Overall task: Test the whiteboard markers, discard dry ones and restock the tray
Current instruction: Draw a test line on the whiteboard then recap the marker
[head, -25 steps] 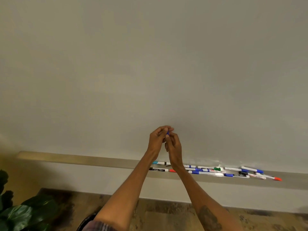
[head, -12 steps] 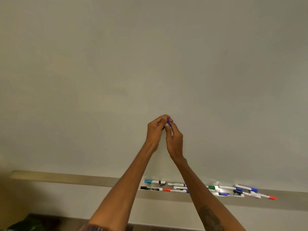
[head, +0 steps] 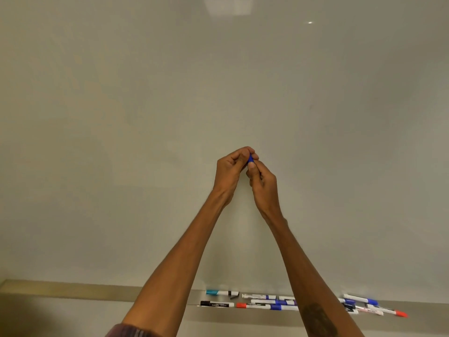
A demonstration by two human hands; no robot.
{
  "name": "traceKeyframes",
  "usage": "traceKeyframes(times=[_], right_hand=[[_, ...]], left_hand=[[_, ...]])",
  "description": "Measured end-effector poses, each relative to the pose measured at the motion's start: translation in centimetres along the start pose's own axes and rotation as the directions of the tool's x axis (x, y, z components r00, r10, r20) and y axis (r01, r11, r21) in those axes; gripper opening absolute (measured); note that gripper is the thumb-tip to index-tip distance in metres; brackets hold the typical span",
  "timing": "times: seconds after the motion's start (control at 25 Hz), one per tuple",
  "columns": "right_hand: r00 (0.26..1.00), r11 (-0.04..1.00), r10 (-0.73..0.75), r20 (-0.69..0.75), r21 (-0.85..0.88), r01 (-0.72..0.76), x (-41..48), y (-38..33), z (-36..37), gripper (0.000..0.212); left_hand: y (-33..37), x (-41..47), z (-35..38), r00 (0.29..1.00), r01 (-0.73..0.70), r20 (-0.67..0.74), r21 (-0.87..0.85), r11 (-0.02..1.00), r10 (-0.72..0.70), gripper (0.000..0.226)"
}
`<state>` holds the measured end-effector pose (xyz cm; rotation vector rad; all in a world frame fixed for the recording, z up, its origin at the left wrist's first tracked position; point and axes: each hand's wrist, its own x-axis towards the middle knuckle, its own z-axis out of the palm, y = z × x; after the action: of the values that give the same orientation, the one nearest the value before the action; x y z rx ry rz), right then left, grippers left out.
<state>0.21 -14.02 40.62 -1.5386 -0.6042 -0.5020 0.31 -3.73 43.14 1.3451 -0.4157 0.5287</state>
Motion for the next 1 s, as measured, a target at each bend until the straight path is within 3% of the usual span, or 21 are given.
traceKeyframes(times=[0.12, 0.28, 0.4, 0.48, 0.64, 0.8, 1.0], right_hand=[[0.999, 1.0, -0.029, 0.029, 0.005, 0.029, 1.4, -1.9, -1.0, 0.023], [0.989, 0.999, 0.018, 0.144, -0.029, -0.014, 1.6, -2.5, -0.8, 0.034], [0.993, 0.995, 0.05, 0.104, 0.08, -0.059, 2.0, -3.1, -0.7, 0.029], [0.996, 0.981, 0.064, 0.07, 0.178, -0.076, 2.9, -4.2, -1.1, 0.04], [0.997, 0.975, -0.069, -0.04, 0.21, 0.076, 4.7, -6.9, -2.5, 0.051], [0.988, 0.909, -0.08, -0.132, 0.398, 0.127, 6.7, -9.1, -2.9, 0.023], [0.999, 0.712, -0.037, -0.008, 0.702, 0.032, 8.6, -9.4, -4.2, 0.038]], left_hand=[[1.4, 1.4, 0.6, 0.999, -0.041, 0.026, -0.024, 0.999, 0.042, 0.024], [3.7, 3.7, 1.0, 0.999, -0.042, -0.04, -0.145, 0.989, 0.036, 0.024], [5.0, 4.5, 1.2, 0.991, -0.132, 0.01, -0.03, 0.991, 0.133, 0.021], [6.1, 5.0, 1.2, 0.976, -0.218, -0.023, 0.016, 0.976, 0.218, 0.021], [8.7, 7.4, 0.8, 0.875, -0.417, -0.195, 0.162, 0.895, 0.443, 0.022], [10.1, 10.8, 0.0, 0.745, -0.556, -0.18, 0.364, 0.747, 0.642, 0.028], [8.9, 14.6, -1.3, 0.702, -0.563, -0.119, 0.511, 0.649, 0.703, 0.036]])
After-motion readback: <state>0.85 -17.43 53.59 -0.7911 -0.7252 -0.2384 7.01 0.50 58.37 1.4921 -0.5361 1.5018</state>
